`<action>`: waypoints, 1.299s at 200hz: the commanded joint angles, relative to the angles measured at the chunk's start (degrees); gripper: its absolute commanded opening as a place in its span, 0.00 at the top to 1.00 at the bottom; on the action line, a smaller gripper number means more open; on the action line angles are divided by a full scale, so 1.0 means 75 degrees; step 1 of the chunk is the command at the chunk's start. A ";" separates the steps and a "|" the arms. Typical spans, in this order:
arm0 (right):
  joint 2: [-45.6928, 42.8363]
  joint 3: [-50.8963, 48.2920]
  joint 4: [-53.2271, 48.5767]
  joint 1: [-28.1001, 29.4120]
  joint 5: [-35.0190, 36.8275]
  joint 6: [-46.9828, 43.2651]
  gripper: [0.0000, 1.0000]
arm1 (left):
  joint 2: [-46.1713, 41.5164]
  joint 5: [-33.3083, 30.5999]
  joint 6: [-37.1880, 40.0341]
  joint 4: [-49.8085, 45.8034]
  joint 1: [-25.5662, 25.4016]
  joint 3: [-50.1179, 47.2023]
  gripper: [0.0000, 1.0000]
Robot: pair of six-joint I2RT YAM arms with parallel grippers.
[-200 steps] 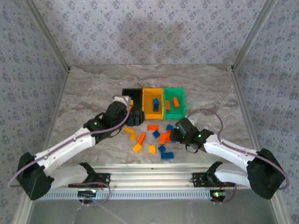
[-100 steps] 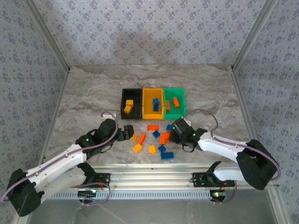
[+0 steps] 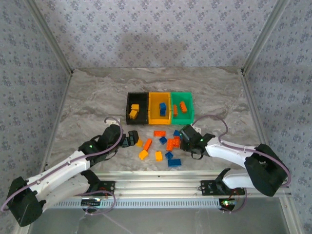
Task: Sort the legos into containers by color
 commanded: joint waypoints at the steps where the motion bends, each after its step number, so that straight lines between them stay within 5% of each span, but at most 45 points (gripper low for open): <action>1: -0.0072 0.0208 -0.0345 -0.0024 0.0164 0.0101 0.68 | -0.0144 -0.0186 0.0024 -0.0193 -0.0033 0.0037 0.00; 66: -0.0329 0.2093 -0.0772 0.0106 -0.0140 -0.1224 0.78 | -0.0353 -0.0325 0.0150 -0.0428 -0.0021 0.0001 0.00; 167: 0.4704 0.7439 -0.1349 -0.0435 -0.0146 -0.2405 0.72 | -0.1026 -0.0295 0.0087 -0.0895 -0.0010 -0.0286 0.00; 210: 0.5394 0.8271 -0.1254 -0.0583 -0.0211 -0.2589 0.51 | -0.1125 -0.0340 0.0073 -0.0948 -0.0010 -0.0370 0.00; 260: 0.4403 0.7817 -0.0875 -0.0363 -0.0215 -0.2618 0.31 | -0.0689 -0.0032 0.0237 -0.0539 -0.0005 -0.0286 0.00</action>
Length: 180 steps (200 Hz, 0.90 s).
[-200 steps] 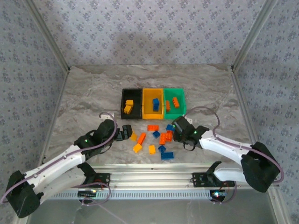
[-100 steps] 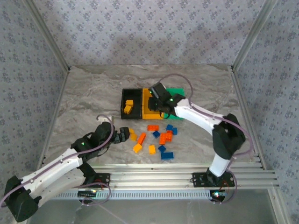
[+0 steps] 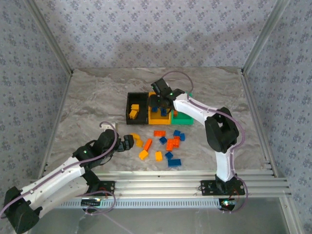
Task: Sort the legos into containers by color
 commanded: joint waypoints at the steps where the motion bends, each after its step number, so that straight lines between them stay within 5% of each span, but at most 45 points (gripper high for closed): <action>1: -0.0842 -0.0262 0.0130 0.0199 0.0111 -0.0045 0.31 | 0.0300 0.0153 0.0185 0.0271 -0.0007 0.0109 0.00; 58: -0.2597 -0.2499 0.0874 0.0453 0.0226 0.0419 0.26 | 0.2454 0.1005 0.0362 0.1466 0.0096 0.0718 0.03; 98: -0.3605 -0.3907 0.1185 0.0353 0.0305 0.0727 0.26 | 0.3760 0.1086 0.0689 0.1556 -0.0132 0.0949 0.14; 180: -0.4477 -0.4756 0.1333 0.0280 0.0405 0.0896 0.25 | 0.5141 0.0685 0.1050 0.1822 -0.0438 0.1148 0.32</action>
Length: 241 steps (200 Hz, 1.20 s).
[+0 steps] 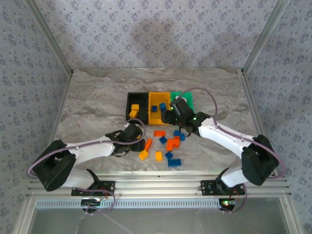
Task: Sort the legos into containers by color
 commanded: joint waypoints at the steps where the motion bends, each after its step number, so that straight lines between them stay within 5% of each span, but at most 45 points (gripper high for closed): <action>1: -0.0303 -0.0143 0.0092 -0.0031 0.0216 0.0152 0.25 | 0.0297 -0.0146 0.0229 0.0201 -0.0047 0.0213 0.32; 84: -0.0655 -0.0377 0.0057 -0.0074 0.0323 0.0239 0.25 | 0.0801 0.0082 0.0191 0.0372 -0.0044 0.0229 0.64; 173: -0.0923 -0.0785 0.0221 -0.0102 0.0283 0.0481 0.25 | -0.1657 -0.0085 0.0389 -0.1060 0.0331 0.1219 0.68; 241: -0.1272 -0.1118 0.0089 -0.0168 0.0310 0.0596 0.25 | 0.1102 0.0010 0.1169 -0.0568 0.2035 0.3808 0.68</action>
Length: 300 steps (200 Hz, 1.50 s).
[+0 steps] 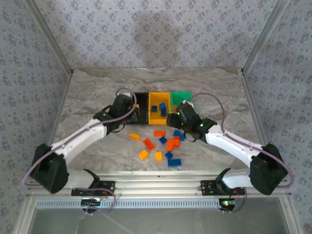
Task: Sort the legos into containers by color
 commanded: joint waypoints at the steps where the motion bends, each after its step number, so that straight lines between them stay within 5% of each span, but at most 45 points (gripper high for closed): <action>1: -0.0324 -0.0149 -0.0095 -0.0071 0.0170 0.0165 0.25 | 0.1050 0.0020 0.0451 0.0067 0.0229 0.0793 0.68; 64: -0.0734 -0.0566 -0.0099 -0.0164 -0.0258 0.0201 0.24 | 0.3075 0.0080 0.0510 -0.0148 0.0497 0.2204 0.64; 119: -0.0834 -0.0899 -0.0143 -0.0176 -0.0378 0.0419 0.22 | 0.2596 0.0129 0.0328 -0.0002 0.0323 0.2049 0.28; 174: -0.0840 -0.1210 -0.0271 -0.0143 -0.0299 0.0698 0.23 | 0.0708 0.0409 -0.0029 0.0225 -0.0224 0.1085 0.00; 222: -0.0170 -0.1335 -0.0249 -0.0140 -0.0102 0.0880 0.29 | -0.1518 0.0470 -0.0769 0.0800 -0.1033 -0.1153 0.01; 300: 0.0748 -0.1253 -0.0298 -0.0179 0.0367 0.1025 0.43 | -0.3477 0.0243 -0.1527 0.0246 -0.1123 -0.3293 0.00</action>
